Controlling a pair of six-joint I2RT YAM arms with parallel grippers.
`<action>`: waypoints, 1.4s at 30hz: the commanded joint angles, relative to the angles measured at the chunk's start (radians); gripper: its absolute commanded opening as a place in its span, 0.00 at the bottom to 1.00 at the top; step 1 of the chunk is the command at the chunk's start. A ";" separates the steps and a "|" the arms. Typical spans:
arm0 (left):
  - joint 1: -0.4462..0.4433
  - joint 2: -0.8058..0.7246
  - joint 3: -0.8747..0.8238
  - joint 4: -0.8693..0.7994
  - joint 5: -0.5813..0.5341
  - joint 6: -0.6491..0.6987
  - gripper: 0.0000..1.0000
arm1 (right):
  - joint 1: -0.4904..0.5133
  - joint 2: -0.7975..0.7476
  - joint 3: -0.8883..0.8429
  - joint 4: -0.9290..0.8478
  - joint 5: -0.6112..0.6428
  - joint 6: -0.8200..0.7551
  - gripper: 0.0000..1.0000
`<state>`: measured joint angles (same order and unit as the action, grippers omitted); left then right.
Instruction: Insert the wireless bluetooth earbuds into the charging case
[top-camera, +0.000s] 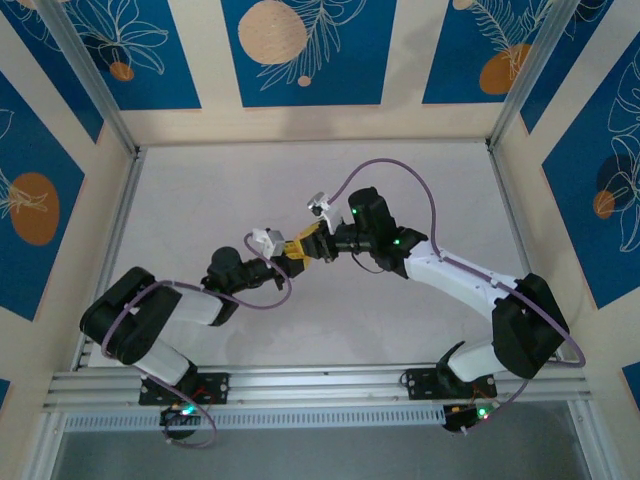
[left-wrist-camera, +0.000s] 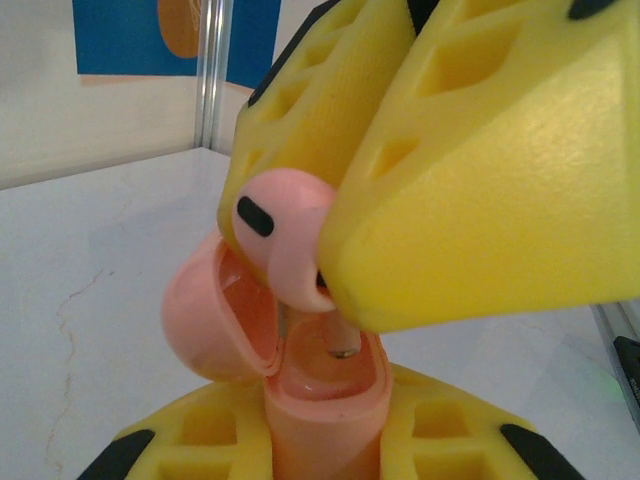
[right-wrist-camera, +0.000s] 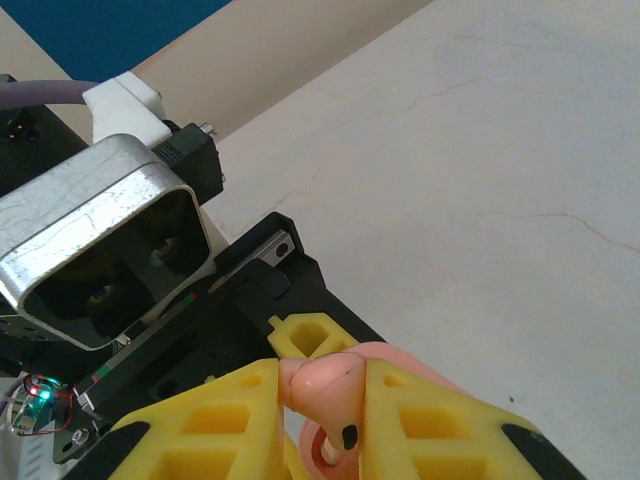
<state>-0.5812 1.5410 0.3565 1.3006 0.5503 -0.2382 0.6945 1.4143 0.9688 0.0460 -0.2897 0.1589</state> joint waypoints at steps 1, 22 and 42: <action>-0.011 -0.039 0.016 0.053 0.022 -0.012 0.19 | 0.010 0.015 0.024 -0.016 -0.022 -0.033 0.22; -0.011 -0.102 0.024 -0.011 0.019 0.008 0.19 | 0.022 0.035 0.033 -0.103 -0.064 -0.127 0.23; -0.010 -0.168 0.030 -0.094 0.008 0.069 0.20 | 0.030 0.050 0.050 -0.158 0.003 -0.159 0.30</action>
<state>-0.5850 1.4166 0.3561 1.1152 0.5491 -0.2043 0.7177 1.4387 1.0138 -0.0296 -0.3138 0.0063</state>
